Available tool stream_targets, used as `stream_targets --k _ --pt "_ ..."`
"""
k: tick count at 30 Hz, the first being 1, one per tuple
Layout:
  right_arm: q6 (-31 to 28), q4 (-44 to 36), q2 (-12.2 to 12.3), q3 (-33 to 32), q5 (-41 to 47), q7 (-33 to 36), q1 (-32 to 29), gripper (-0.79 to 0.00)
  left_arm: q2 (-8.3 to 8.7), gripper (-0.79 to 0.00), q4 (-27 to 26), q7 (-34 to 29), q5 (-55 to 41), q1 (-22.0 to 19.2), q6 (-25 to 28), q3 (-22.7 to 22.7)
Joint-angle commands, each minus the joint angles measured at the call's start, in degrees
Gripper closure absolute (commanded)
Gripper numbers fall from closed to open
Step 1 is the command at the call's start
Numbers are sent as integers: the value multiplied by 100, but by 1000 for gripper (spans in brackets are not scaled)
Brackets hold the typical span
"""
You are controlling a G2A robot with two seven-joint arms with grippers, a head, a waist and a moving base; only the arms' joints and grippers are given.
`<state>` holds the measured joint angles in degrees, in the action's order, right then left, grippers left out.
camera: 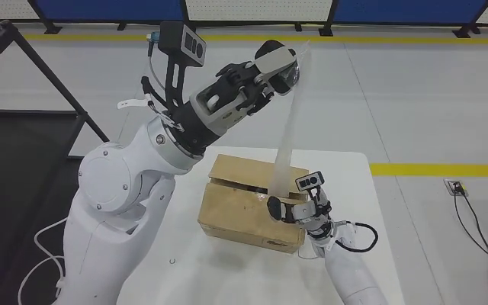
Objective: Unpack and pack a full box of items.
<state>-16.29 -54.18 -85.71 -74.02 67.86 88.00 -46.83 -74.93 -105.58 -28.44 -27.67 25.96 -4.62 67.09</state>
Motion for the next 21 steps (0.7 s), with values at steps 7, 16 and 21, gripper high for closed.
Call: stream_targets --k 7,16,21 --pt "0 245 -68 -87 -15 0 187 -785 -5 0 41 -77 4 2 13 28" --pt "0 390 -172 20 -173 0 346 -289 -11 0 85 -144 -5 -4 30 53" --pt "0 442 -207 14 -222 0 379 -197 -10 0 89 -182 -13 2 25 95"
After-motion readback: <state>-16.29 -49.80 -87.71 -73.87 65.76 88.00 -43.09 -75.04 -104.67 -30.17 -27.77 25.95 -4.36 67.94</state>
